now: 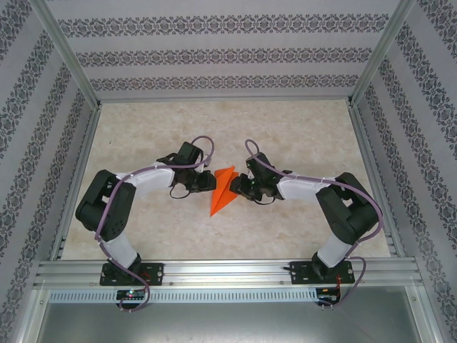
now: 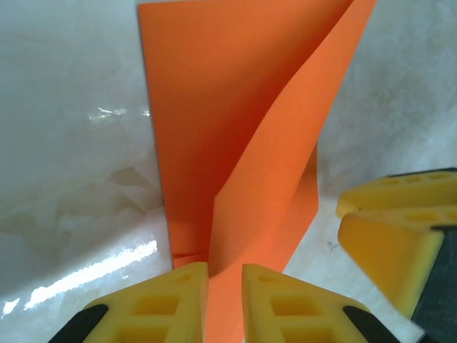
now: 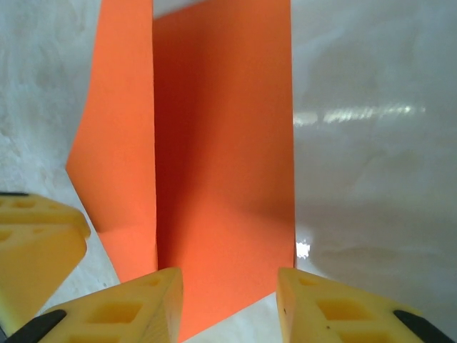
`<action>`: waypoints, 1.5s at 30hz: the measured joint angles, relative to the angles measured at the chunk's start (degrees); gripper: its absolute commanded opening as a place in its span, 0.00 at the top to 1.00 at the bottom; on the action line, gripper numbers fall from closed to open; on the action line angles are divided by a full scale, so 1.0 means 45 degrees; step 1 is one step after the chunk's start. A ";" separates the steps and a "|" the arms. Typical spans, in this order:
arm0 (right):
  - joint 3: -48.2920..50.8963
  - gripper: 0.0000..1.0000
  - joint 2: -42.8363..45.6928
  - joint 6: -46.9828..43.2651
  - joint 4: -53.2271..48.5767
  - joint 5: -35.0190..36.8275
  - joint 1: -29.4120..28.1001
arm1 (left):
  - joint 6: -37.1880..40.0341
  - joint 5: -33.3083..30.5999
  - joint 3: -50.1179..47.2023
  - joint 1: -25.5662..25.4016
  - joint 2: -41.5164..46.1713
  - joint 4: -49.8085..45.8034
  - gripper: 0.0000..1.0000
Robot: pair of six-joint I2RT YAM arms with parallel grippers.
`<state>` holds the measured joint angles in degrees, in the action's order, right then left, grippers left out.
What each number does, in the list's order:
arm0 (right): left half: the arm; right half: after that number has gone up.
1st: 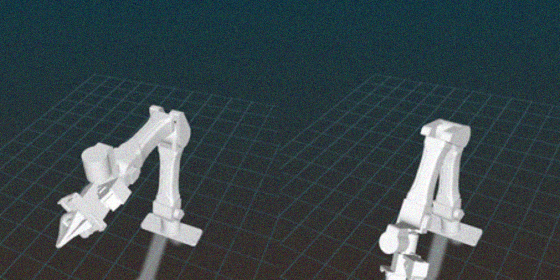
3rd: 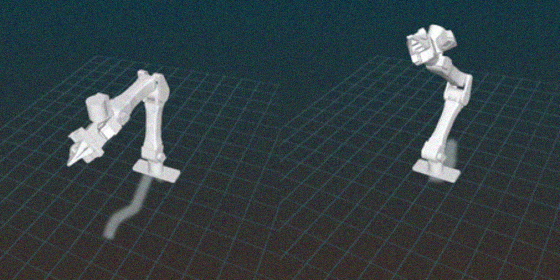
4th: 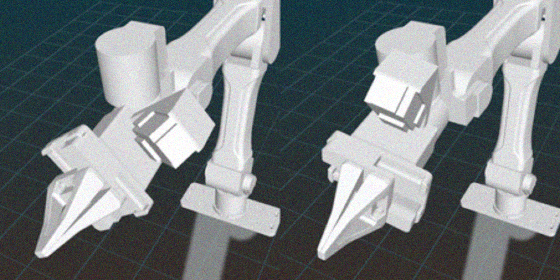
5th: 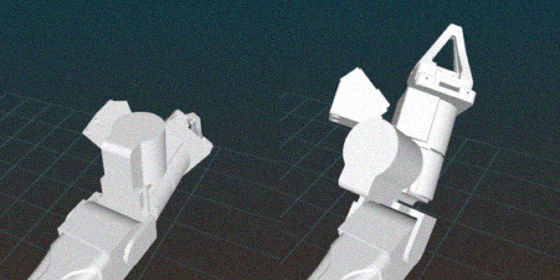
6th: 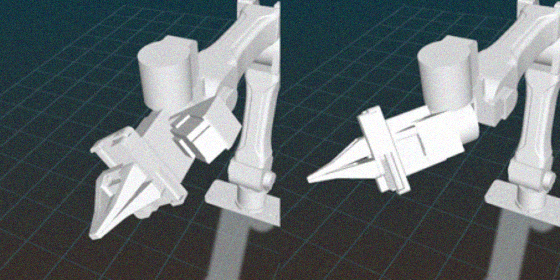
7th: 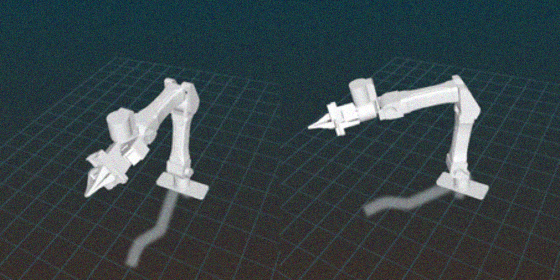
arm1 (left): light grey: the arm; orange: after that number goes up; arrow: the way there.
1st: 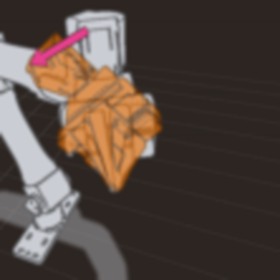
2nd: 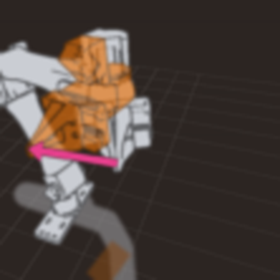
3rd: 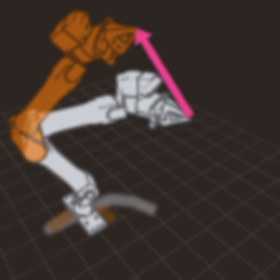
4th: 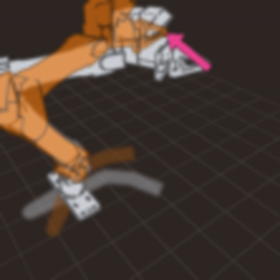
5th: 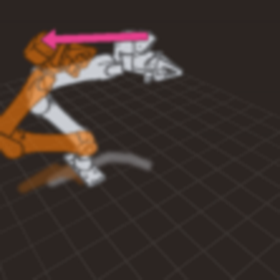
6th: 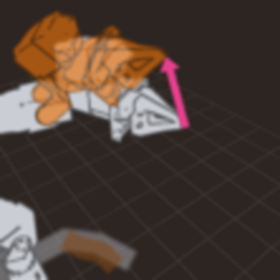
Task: Fold a paper plane with a square sheet of paper (pick it up from the middle)
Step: Fourth fold the wing at the center of the table.
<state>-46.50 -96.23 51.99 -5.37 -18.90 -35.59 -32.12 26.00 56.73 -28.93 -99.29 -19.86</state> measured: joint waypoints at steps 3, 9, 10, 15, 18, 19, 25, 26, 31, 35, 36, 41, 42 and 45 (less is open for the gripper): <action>0.0044 0.61 -0.0185 0.0228 -0.0010 0.0102 -0.0097 | 0.0117 0.0005 0.0165 -0.0005 -0.0491 -0.0078 0.79; 0.0189 0.60 -0.0209 0.0476 0.0039 0.0330 -0.0092 | 0.0253 -0.0112 0.0282 -0.0053 -0.1132 -0.0461 0.78; 0.0194 0.60 -0.0209 0.0486 0.0039 0.0335 -0.0097 | 0.0311 -0.0146 0.0418 -0.0063 -0.1180 -0.0588 0.78; 0.0199 0.62 -0.0243 0.0573 0.0141 0.0311 -0.0092 | 0.0534 -0.0330 0.0889 -0.0209 -0.1447 -0.1001 0.78; 0.0228 0.62 -0.0267 0.0709 0.0238 0.0228 -0.0092 | 0.0641 -0.0355 0.1010 -0.0233 -0.1511 -0.1161 0.78; 0.0267 0.62 -0.0267 0.0801 0.0335 0.0214 -0.0092 | 0.0675 -0.0389 0.1059 -0.0253 -0.1540 -0.1224 0.78; 0.0442 0.63 -0.0321 0.1316 0.0777 0.0121 -0.0058 | 0.0748 -0.0486 0.1200 -0.0296 -0.1608 -0.1443 0.79; 0.0481 0.63 -0.0321 0.1418 0.0845 0.0102 -0.0058 | 0.0753 -0.0525 0.1209 -0.0311 -0.1613 -0.1467 0.80; 0.0631 0.62 -0.0316 0.1715 0.1132 -0.0019 0.0019 | 0.0753 -0.0573 0.1214 -0.0340 -0.1613 -0.1467 0.80; 0.0772 0.62 -0.0287 0.1880 0.1399 -0.0063 0.0029 | 0.0753 -0.0578 0.1214 -0.0340 -0.1613 -0.1472 0.82; 0.0806 0.62 -0.0272 0.1909 0.1457 -0.0063 0.0029 | 0.0748 -0.0578 0.1214 -0.0340 -0.1613 -0.1472 0.82; 0.0869 0.63 -0.0248 0.1923 0.1559 -0.0112 0.0083 | 0.0748 -0.0568 0.1214 -0.0340 -0.1613 -0.1472 0.82; 0.0884 0.63 -0.0248 0.1967 0.1583 -0.0151 0.0092 | 0.0748 -0.0568 0.1214 -0.0340 -0.1613 -0.1472 0.82; 0.1035 0.62 -0.0175 0.2089 0.1792 -0.0151 0.0102 | 0.0748 -0.0563 0.1214 -0.0340 -0.1613 -0.1472 0.82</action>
<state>-41.85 -97.01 61.39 2.70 -19.57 -35.14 -28.75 23.46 62.19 -30.46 -106.54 -26.48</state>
